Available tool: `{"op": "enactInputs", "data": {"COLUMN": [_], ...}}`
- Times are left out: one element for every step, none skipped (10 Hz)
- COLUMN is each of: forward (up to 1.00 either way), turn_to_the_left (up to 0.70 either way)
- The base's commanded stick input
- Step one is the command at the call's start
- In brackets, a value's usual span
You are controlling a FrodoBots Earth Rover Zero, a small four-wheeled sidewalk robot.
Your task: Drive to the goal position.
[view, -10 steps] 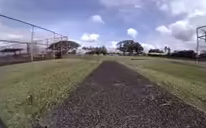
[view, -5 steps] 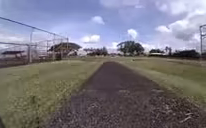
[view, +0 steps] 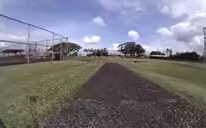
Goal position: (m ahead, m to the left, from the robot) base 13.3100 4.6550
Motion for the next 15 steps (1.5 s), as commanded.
{"op": "enactInputs", "data": {"forward": [0.85, 0.85, 0.85, 0.85, 0.85, 0.85, 0.85, 0.85, 0.85, 0.85, 0.85, 0.85, 0.85, 0.85, 0.85], "turn_to_the_left": [-0.28, -0.34, -0.34, -0.34, -0.34, -0.29, -0.02, 0.0, 0.0, 0.0, 0.0, -0.01, -0.09, -0.24, -0.33]}}
